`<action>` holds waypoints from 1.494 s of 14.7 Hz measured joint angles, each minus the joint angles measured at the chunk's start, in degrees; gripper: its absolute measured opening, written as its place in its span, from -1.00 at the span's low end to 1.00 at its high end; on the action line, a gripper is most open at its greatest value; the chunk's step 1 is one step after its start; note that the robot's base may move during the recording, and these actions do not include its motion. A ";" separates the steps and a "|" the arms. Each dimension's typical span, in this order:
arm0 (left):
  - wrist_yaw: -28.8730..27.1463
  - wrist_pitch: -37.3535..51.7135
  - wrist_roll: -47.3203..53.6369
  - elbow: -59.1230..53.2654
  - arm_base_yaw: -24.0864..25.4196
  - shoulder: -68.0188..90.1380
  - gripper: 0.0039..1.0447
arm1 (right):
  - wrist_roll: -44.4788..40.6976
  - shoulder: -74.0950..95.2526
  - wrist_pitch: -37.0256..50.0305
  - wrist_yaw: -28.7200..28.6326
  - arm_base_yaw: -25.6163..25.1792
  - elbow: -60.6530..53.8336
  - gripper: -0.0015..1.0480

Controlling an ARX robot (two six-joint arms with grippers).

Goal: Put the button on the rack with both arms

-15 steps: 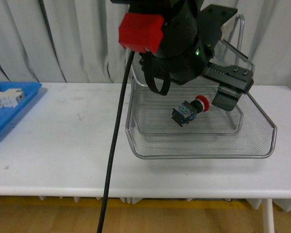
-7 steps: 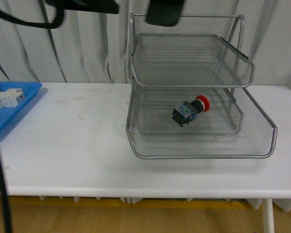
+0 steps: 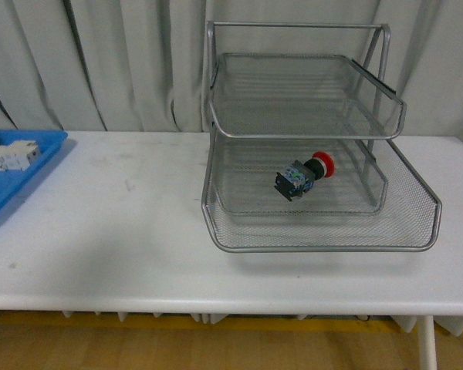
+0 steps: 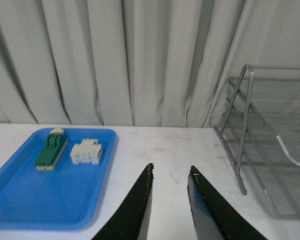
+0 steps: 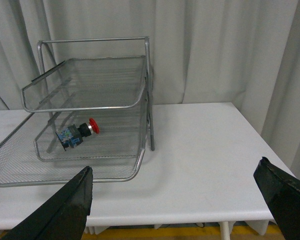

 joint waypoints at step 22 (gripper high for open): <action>1.05 -19.71 -0.17 -20.09 0.07 -41.66 -0.97 | 0.00 0.00 -0.02 0.00 0.00 0.00 0.87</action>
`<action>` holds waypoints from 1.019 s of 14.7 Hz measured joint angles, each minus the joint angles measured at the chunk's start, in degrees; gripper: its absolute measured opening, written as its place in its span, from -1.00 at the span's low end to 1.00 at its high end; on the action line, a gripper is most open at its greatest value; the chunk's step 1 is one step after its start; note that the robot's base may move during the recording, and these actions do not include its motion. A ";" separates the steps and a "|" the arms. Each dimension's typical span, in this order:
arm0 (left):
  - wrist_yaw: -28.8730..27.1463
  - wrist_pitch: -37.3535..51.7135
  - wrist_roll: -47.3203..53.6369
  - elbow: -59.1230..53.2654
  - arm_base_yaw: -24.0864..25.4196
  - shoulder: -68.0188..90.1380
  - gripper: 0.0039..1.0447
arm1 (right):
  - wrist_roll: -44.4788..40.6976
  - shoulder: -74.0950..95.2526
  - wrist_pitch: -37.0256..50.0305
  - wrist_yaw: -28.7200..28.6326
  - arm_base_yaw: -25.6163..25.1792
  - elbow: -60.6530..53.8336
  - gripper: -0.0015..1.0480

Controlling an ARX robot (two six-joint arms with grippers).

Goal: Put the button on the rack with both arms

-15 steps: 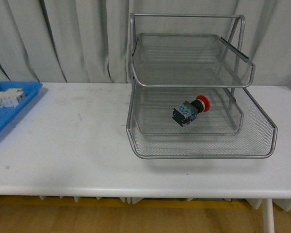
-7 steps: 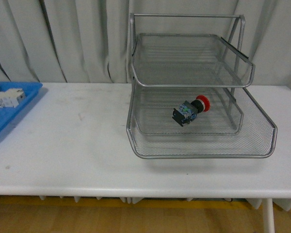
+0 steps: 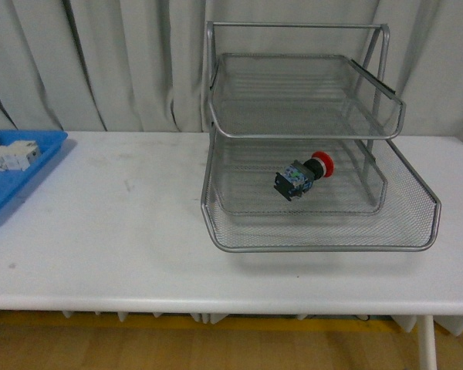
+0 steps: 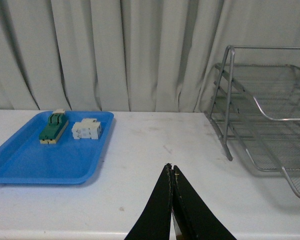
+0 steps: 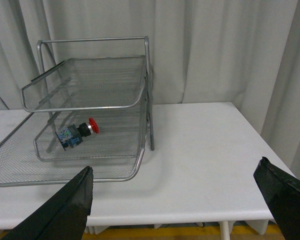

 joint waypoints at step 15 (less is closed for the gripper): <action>0.00 -12.48 -0.11 0.04 0.00 -11.56 0.19 | 0.00 0.00 0.02 0.00 0.00 0.00 0.87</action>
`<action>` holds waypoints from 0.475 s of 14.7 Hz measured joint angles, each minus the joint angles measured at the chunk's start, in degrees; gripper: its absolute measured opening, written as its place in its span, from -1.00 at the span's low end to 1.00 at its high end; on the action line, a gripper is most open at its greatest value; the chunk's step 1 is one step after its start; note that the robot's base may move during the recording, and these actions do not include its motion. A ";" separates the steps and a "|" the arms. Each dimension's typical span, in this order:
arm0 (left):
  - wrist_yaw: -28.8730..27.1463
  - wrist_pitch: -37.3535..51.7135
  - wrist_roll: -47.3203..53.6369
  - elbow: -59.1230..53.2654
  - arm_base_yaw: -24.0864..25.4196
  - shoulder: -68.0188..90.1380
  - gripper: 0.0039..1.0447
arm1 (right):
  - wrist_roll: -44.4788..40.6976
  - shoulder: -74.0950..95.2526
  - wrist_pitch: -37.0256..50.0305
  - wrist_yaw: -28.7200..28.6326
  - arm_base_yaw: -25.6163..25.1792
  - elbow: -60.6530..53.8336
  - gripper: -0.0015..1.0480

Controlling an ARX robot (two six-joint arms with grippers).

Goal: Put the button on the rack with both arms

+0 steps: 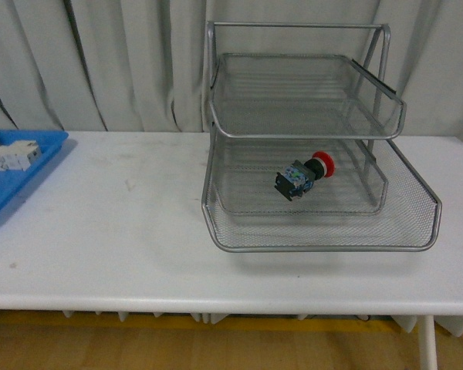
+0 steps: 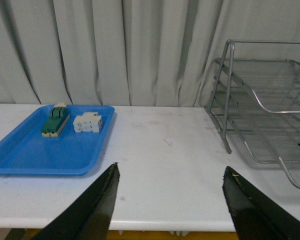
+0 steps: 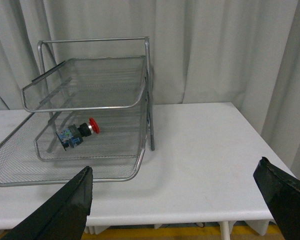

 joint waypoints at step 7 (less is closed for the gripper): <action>-0.07 0.02 0.02 0.00 0.00 0.00 0.88 | -2.82 15.26 3.43 -16.04 -7.26 4.37 0.87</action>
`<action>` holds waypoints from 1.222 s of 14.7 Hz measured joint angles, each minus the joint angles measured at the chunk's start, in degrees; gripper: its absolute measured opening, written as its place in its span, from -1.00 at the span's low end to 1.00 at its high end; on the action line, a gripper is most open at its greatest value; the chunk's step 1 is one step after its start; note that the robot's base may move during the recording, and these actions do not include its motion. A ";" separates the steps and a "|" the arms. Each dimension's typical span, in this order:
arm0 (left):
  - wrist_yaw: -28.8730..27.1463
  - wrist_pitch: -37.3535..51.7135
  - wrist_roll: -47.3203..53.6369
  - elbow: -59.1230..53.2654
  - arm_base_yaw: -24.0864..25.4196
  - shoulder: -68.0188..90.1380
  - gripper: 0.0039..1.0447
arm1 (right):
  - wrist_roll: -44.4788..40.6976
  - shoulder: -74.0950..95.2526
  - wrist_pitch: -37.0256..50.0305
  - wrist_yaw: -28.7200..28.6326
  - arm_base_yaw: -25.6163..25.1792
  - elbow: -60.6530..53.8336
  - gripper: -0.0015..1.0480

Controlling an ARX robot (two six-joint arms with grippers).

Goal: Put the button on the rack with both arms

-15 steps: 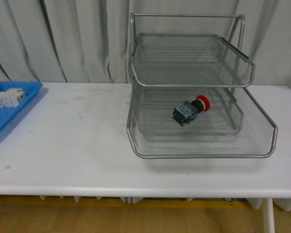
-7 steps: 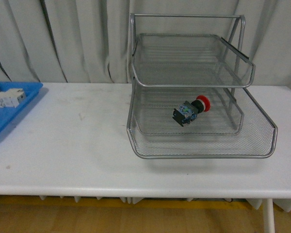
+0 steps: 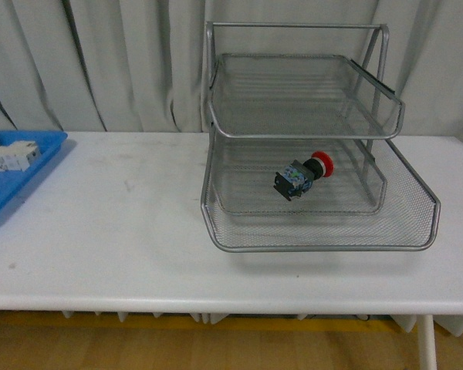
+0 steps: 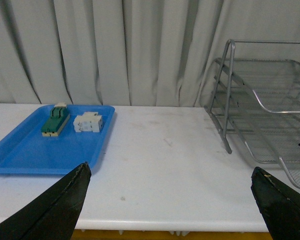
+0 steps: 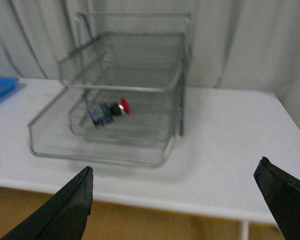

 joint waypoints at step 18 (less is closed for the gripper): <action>0.07 -0.02 0.00 0.00 0.00 0.00 0.88 | 17.86 82.27 0.98 7.52 28.26 43.12 -0.96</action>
